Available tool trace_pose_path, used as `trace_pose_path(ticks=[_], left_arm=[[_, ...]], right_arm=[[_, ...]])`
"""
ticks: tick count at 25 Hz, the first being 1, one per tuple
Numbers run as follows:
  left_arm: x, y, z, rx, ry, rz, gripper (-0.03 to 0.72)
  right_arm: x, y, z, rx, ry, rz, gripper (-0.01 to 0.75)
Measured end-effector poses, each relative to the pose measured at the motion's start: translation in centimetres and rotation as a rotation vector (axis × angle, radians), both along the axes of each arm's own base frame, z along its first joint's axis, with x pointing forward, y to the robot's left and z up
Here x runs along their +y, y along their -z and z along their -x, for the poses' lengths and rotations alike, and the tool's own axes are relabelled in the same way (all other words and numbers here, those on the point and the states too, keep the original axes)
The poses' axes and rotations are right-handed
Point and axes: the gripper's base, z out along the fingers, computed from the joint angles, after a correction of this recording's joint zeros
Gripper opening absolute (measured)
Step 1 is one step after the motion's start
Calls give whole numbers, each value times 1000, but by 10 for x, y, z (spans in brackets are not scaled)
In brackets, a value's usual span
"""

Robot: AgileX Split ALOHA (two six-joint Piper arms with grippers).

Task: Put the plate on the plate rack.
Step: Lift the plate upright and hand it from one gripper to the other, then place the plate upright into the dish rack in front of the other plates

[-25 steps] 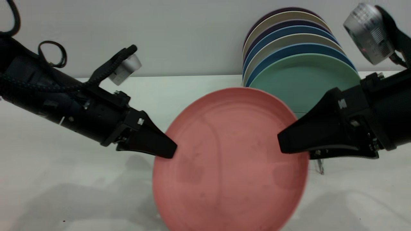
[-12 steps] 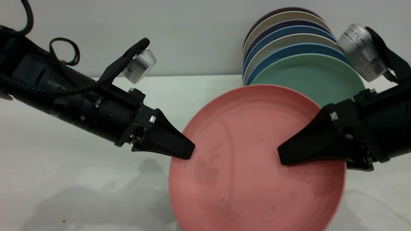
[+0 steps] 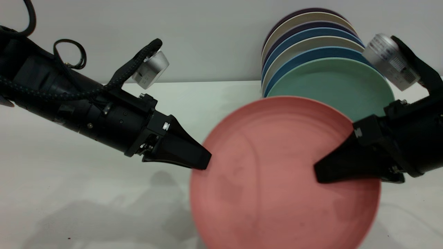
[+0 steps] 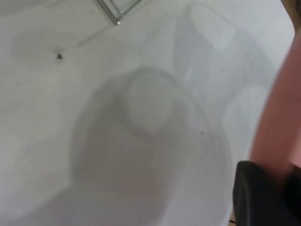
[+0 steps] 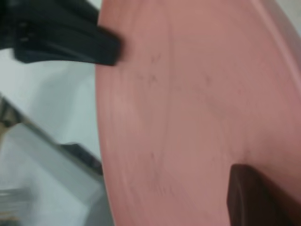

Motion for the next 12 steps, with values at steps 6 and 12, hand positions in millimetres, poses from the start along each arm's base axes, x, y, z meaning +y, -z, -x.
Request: trace_pose_path(ticks=[6,12], left_arm=[[15,-1,-7,73,-106,6,310],[63,2,-17,147,-225,-31,354]], right_arm=[[-13,9,-3,-37,6,184,113],[-13,9,-2,-112,-103,234,113]])
